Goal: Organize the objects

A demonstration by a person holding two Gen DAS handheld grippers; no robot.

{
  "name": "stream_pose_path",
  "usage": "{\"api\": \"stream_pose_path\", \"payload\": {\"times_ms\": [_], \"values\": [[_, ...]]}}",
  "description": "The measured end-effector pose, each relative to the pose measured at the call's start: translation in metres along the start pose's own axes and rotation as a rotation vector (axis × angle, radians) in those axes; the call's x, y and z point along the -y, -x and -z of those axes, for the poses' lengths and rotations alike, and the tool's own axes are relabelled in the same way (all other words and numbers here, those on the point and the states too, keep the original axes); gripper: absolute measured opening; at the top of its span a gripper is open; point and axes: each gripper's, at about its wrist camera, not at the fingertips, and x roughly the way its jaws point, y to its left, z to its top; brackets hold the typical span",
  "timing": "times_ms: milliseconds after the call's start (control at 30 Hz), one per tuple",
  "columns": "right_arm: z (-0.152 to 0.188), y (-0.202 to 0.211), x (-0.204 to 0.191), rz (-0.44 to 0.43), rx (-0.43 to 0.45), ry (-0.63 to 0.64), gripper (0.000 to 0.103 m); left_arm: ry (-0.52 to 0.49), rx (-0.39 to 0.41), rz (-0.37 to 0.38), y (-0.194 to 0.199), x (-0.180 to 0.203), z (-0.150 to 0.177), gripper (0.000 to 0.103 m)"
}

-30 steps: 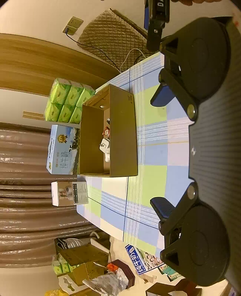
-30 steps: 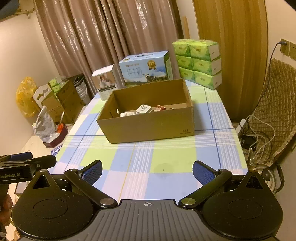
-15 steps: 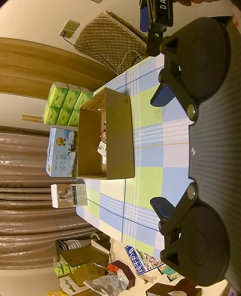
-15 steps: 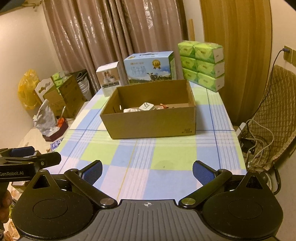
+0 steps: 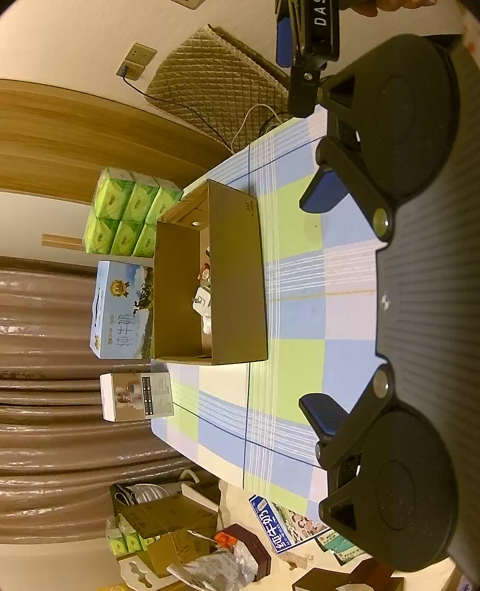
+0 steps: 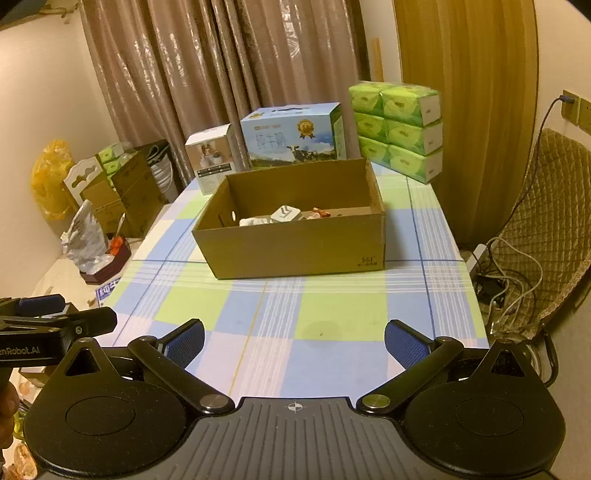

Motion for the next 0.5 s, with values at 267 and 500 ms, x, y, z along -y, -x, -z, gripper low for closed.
{"api": "stream_pose_path", "payload": {"times_ms": [267, 500], "values": [[-0.0001, 0.0005, 0.0008, -0.002, -0.001, -0.003, 0.101, 0.000, -0.002, 0.000, -0.0013, 0.0001, 0.0013, 0.102], [0.0009, 0.0002, 0.0003, -0.002, -0.003, -0.004, 0.101, 0.003, -0.002, 0.006, -0.0020, -0.0015, 0.0015, 0.102]]}}
